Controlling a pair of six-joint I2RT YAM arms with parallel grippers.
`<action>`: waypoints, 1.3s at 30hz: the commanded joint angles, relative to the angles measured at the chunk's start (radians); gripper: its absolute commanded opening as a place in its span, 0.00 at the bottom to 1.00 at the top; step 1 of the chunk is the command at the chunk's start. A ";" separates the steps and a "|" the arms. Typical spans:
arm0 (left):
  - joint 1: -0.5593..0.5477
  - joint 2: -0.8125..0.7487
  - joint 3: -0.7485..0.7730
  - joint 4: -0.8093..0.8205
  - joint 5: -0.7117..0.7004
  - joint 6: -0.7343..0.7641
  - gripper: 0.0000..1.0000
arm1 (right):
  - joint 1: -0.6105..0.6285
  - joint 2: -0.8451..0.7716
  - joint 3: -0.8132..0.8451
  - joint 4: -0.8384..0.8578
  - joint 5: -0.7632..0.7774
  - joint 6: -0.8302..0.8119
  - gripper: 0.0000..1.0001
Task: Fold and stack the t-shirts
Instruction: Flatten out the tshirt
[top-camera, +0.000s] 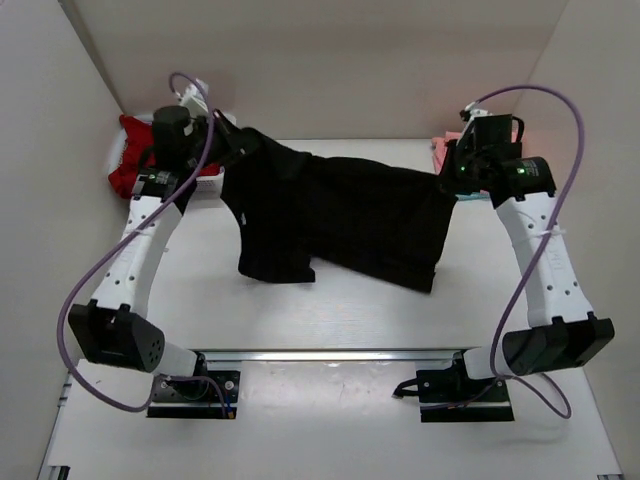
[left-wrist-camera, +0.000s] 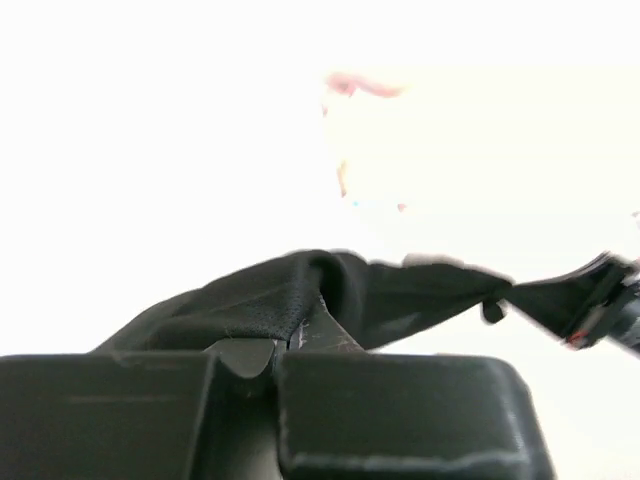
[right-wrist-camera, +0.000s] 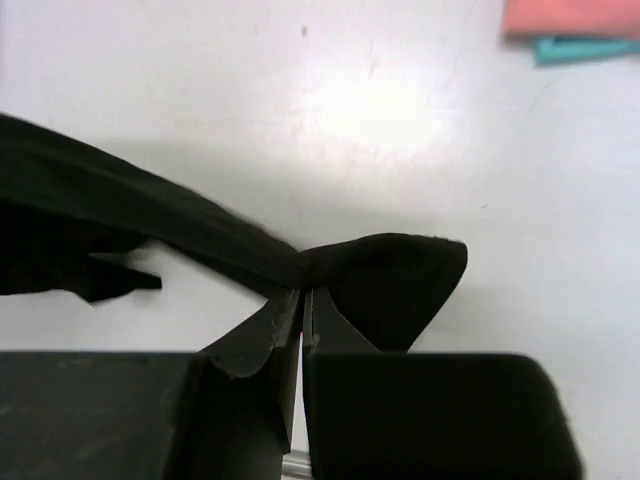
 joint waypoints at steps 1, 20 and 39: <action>0.007 -0.086 0.142 -0.018 0.031 -0.062 0.00 | 0.000 -0.041 0.112 -0.075 0.063 -0.026 0.00; -0.020 -0.551 0.048 -0.082 -0.091 -0.196 0.00 | -0.057 -0.424 0.192 -0.089 0.259 -0.056 0.00; -0.010 0.011 -0.193 0.286 -0.241 -0.133 0.00 | -0.038 0.068 -0.073 0.373 0.045 -0.052 0.00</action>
